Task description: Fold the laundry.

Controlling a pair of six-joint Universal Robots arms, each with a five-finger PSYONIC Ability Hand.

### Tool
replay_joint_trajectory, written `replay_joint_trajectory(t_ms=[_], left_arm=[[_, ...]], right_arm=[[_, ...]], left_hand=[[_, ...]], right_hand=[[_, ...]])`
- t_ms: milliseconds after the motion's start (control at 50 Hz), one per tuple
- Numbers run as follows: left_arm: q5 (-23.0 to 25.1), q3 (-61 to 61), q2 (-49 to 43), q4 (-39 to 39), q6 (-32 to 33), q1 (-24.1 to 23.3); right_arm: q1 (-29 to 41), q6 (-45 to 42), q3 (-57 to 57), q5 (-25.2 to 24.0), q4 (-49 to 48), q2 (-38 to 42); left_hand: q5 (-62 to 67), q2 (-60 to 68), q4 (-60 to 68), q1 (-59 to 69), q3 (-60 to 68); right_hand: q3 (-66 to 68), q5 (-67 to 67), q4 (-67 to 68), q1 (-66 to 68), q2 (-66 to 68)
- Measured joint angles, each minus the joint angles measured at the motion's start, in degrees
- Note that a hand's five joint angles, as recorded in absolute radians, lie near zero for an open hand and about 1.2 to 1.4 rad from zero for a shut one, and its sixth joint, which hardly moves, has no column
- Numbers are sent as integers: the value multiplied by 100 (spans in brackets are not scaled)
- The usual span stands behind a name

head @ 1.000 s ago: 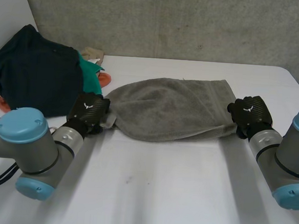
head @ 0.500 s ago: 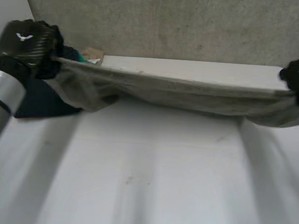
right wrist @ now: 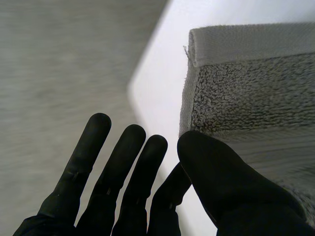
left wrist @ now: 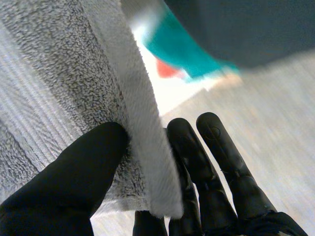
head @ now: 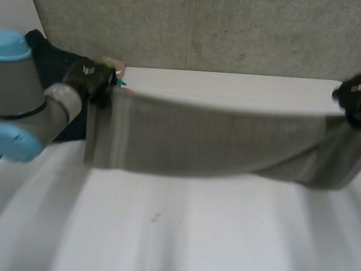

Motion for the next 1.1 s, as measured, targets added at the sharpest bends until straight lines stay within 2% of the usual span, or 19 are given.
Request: replay_joint_trajectory(t_ms=[100, 220, 260, 320, 500, 640, 760, 840, 920, 1020, 1100], left_arm=[[-300, 1063, -353, 1060, -1, -87], [-634, 1628, -184, 3969, -27, -118], [-670, 1616, -123, 4312, -32, -113], [-692, 1504, -66, 4410, -51, -102], [-496, 232, -44, 3939, -87, -94], [-104, -1418, -36, 3676, -25, -142], [-18, -2542, 152, 3124, 249, -150], [-37, -3147, 529, 2422, 642, -138], [-100, -3749, 1196, 1400, 1141, -116], [-191, -4467, 2323, -347, 1809, -111], [-199, -4733, 2967, -1373, 2153, -95]], right_arm=[[195, 101, -702, 286, -1232, 252], [456, 439, -1076, 410, -4150, 35], [478, 510, -1014, 380, -4575, -33], [492, 601, -854, 314, -4753, -79], [420, 941, -107, 125, -3903, 111], [375, 1225, 790, -399, -3070, 588], [348, 1251, 1352, -727, -2678, 818], [259, 1166, 1650, -777, -2284, 763], [99, 803, 2015, -773, -1404, 319], [-314, -176, 2617, -740, 292, -583], [-631, -938, 3004, -746, 1128, -1027]], left_hand=[[0, 0, 0, 0, 0], [0, 0, 0, 0, 1], [0, 0, 0, 0, 1], [55, 0, 0, 0, 1], [55, 1, 0, 0, 1], [55, 3, 0, 0, 1], [55, 4, 0, 0, 1], [55, 4, 0, 0, 1], [55, 4, 0, 0, 1], [55, 4, 0, 0, 1], [55, 4, 0, 0, 1]], right_hand=[[0, 1, 0, 0, 0], [2, 9, 0, 0, 0], [2, 9, 0, 0, 0], [3, 11, 0, 0, 0], [5, 20, 0, 0, 0], [6, 20, 0, 0, 0], [6, 20, 0, 0, 0], [6, 22, 0, 0, 0], [6, 22, 0, 0, 0], [7, 22, 1, 0, 0], [7, 22, 0, 0, 0]])
